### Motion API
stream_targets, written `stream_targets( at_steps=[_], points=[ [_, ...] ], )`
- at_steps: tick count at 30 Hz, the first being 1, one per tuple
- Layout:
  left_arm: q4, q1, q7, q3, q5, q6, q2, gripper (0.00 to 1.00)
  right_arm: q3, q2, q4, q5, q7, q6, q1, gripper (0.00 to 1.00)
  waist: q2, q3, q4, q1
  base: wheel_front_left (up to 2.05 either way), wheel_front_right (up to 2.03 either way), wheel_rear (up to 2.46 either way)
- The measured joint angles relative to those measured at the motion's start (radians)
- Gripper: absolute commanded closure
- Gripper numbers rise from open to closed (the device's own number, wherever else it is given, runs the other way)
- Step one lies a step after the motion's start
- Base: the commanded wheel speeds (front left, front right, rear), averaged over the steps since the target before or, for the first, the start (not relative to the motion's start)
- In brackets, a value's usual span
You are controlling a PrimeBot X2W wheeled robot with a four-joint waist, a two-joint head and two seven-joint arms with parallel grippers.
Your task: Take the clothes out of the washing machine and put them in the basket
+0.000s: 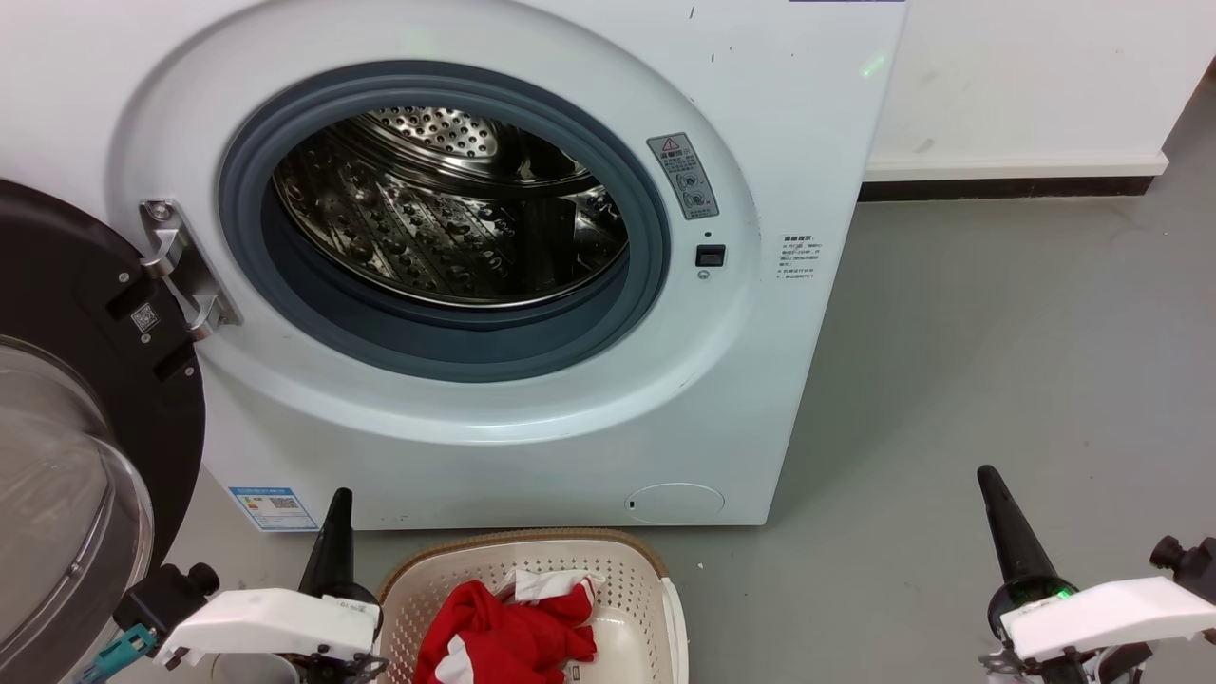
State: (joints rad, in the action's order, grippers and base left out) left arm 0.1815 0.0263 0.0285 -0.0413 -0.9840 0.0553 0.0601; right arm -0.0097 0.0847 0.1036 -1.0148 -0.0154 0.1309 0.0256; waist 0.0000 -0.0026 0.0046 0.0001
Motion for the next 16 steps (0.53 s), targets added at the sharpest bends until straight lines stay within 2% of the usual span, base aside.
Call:
stream_targets(
  at_steps=[16],
  points=[
    [0.018,0.020,-0.041,-0.022,-0.177,0.021,-0.003,1.00,-0.014,0.001,0.038,-0.181,-0.013,0.000,-0.030,1.00,0.0000,0.001,-0.001,0.0000,0.00,0.00,0.00]
  ],
)
